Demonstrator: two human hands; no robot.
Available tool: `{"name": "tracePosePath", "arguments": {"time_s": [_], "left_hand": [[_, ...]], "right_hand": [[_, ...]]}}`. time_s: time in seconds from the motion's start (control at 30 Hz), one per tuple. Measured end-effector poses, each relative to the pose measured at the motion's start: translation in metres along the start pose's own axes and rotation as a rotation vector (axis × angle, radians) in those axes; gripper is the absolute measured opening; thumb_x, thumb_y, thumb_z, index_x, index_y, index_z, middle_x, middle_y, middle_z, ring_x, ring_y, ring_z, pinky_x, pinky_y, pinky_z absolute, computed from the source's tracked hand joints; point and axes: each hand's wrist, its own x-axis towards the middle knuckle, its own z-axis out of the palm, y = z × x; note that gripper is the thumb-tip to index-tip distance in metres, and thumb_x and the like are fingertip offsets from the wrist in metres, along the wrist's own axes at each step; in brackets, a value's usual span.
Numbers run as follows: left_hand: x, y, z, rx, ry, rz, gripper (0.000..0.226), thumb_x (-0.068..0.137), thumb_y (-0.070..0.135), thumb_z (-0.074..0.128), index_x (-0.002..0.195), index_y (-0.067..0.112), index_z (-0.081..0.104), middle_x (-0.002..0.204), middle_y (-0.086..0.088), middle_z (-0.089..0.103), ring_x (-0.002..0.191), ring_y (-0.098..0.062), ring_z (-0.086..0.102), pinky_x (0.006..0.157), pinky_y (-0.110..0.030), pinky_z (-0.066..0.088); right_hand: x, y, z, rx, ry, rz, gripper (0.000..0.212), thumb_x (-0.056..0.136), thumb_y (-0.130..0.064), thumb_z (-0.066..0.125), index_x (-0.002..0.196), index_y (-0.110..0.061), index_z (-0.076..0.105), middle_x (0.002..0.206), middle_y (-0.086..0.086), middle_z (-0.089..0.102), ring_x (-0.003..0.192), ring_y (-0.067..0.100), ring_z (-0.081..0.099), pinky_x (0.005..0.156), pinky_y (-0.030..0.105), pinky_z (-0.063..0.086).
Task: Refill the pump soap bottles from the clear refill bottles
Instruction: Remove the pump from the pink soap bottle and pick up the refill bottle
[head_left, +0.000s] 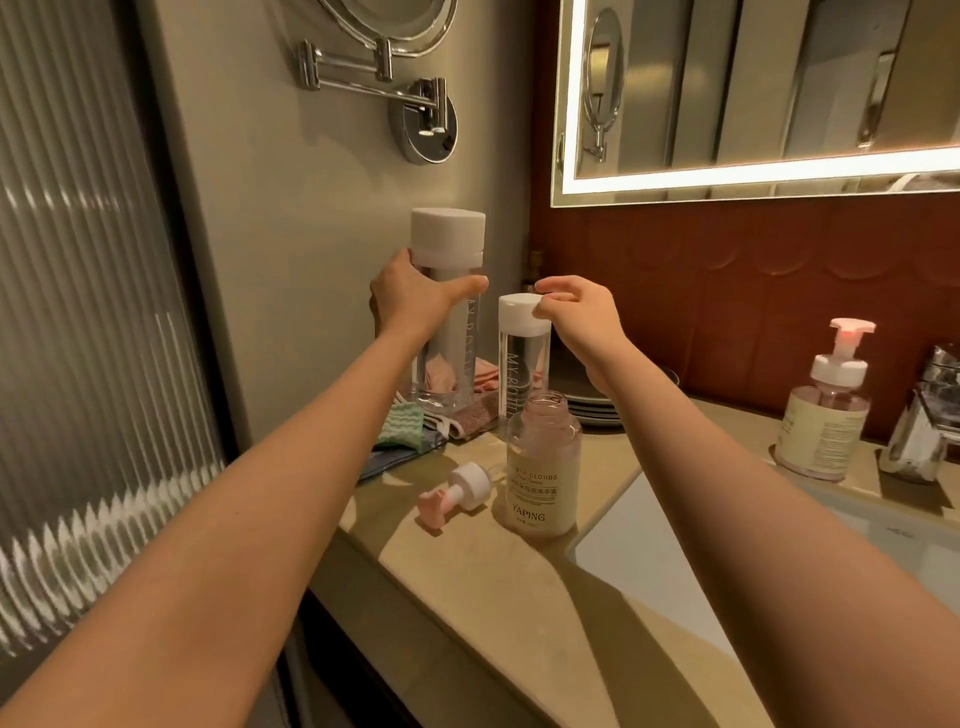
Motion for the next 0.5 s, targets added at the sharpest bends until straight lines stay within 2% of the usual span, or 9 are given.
{"name": "tracePosePath", "arguments": {"time_s": [0.1,0.23,0.37,0.43,0.5], "left_hand": [[-0.013,0.011,-0.021,-0.01,-0.001,0.022,0.07,0.059,0.051,0.081,0.115,0.015,0.058,0.114,-0.001,0.064,0.102,-0.017,0.059,0.08,-0.027,0.046],[-0.035,0.018,-0.044,-0.04,-0.049,0.042,0.071,0.057,0.052,0.081,0.114,0.016,0.06,0.109,0.0,0.067,0.1,-0.016,0.062,0.079,-0.026,0.048],[-0.06,0.024,-0.063,-0.17,-0.182,0.055,0.068,0.057,0.044,0.084,0.114,0.015,0.061,0.105,0.001,0.069,0.096,-0.013,0.064,0.083,-0.028,0.053],[-0.077,0.027,-0.072,-0.253,-0.312,0.085,0.065,0.061,0.035,0.084,0.116,0.012,0.06,0.106,0.0,0.068,0.095,-0.012,0.064,0.08,-0.023,0.053],[-0.093,0.031,-0.074,-0.291,-0.438,0.113,0.06,0.067,0.028,0.081,0.119,0.01,0.057,0.107,-0.001,0.066,0.095,-0.012,0.064,0.077,-0.02,0.053]], "right_hand": [[-0.016,-0.02,0.006,-0.034,-0.043,-0.074,0.043,0.082,-0.006,0.064,0.123,-0.014,0.056,0.121,0.007,0.057,0.103,0.015,0.053,0.086,0.027,0.045],[-0.043,-0.04,0.01,-0.028,-0.147,-0.131,0.069,0.071,-0.015,0.079,0.132,-0.012,0.046,0.127,0.009,0.053,0.115,0.019,0.05,0.093,0.03,0.044],[-0.071,-0.038,0.007,0.003,-0.28,-0.08,0.089,0.066,-0.024,0.082,0.14,-0.011,0.035,0.132,0.01,0.048,0.118,0.021,0.05,0.096,0.034,0.046],[-0.089,-0.031,0.001,0.051,-0.304,-0.048,0.087,0.066,-0.025,0.081,0.139,-0.011,0.036,0.13,0.012,0.051,0.117,0.024,0.053,0.097,0.039,0.047],[-0.105,-0.025,-0.007,0.119,-0.301,-0.049,0.067,0.073,-0.016,0.077,0.132,-0.009,0.045,0.121,0.01,0.058,0.11,0.023,0.058,0.094,0.038,0.049]]}}
